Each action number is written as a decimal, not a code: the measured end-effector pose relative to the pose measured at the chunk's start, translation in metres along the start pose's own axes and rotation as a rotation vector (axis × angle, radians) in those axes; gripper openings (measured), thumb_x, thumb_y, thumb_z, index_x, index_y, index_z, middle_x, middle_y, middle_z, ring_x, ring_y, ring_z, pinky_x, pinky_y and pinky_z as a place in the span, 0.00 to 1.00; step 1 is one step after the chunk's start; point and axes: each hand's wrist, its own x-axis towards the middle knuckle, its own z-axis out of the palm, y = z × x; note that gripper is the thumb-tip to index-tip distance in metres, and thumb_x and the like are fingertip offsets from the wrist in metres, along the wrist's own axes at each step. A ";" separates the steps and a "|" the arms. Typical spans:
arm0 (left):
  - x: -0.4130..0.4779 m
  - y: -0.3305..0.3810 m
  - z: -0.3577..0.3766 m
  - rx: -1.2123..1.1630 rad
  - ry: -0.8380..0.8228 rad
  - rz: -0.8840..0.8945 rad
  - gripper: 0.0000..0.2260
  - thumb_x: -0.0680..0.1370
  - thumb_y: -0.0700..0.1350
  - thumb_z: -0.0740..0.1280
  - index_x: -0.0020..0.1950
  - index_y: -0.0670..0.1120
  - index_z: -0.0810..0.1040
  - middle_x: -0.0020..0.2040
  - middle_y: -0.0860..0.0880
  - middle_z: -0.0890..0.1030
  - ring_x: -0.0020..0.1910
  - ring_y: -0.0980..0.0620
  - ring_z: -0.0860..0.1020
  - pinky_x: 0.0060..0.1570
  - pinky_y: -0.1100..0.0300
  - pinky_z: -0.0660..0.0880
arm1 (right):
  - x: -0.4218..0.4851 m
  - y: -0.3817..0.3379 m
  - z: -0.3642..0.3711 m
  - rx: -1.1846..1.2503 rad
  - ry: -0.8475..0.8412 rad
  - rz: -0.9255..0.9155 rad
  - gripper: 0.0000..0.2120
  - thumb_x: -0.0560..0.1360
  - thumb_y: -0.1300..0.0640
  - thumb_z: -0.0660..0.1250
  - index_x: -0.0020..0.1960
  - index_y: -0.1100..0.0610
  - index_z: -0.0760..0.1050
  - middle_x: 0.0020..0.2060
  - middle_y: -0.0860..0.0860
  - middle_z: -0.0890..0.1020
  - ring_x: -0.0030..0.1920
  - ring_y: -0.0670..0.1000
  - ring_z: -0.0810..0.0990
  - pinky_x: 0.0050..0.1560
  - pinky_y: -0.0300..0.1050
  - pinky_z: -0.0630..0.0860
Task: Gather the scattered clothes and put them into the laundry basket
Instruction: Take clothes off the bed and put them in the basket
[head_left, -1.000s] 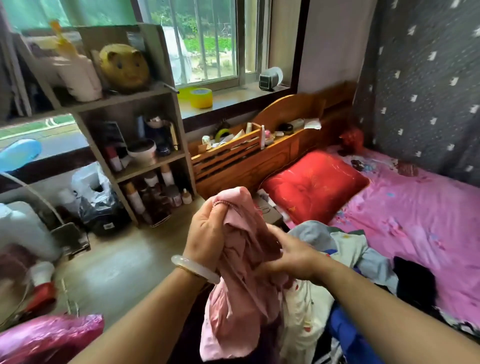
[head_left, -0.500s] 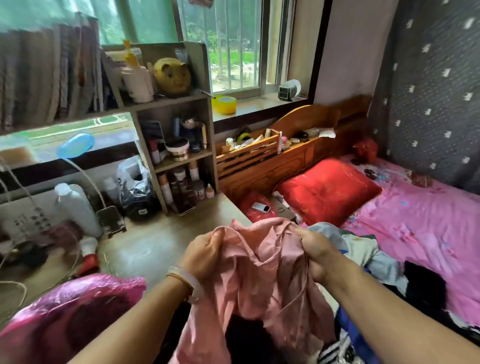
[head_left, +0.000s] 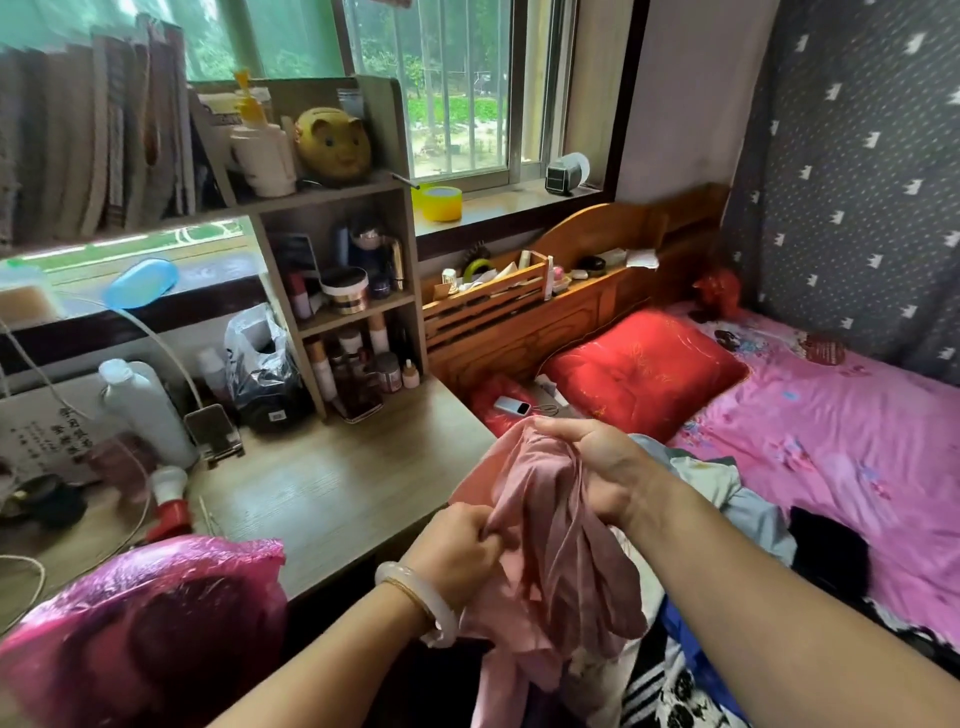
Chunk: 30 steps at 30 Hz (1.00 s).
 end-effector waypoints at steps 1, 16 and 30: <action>0.000 -0.002 -0.001 -0.211 -0.027 -0.061 0.12 0.76 0.36 0.64 0.39 0.48 0.85 0.33 0.55 0.82 0.35 0.56 0.79 0.38 0.63 0.72 | -0.002 -0.004 -0.006 0.018 0.019 -0.056 0.15 0.79 0.63 0.58 0.38 0.64 0.78 0.32 0.57 0.82 0.32 0.52 0.82 0.39 0.44 0.82; -0.013 0.012 -0.015 -1.090 -0.073 -0.251 0.08 0.78 0.38 0.64 0.50 0.41 0.82 0.38 0.43 0.82 0.34 0.51 0.81 0.34 0.62 0.78 | -0.006 0.122 -0.070 -0.729 0.269 -0.213 0.08 0.74 0.69 0.64 0.42 0.59 0.79 0.36 0.51 0.80 0.38 0.48 0.76 0.40 0.40 0.74; -0.031 -0.022 0.033 -0.197 -0.069 0.164 0.38 0.61 0.50 0.74 0.67 0.64 0.65 0.65 0.59 0.66 0.68 0.64 0.63 0.69 0.71 0.58 | -0.052 0.066 -0.009 -0.005 -0.024 0.201 0.19 0.76 0.58 0.57 0.48 0.69 0.83 0.49 0.65 0.83 0.46 0.59 0.84 0.47 0.52 0.82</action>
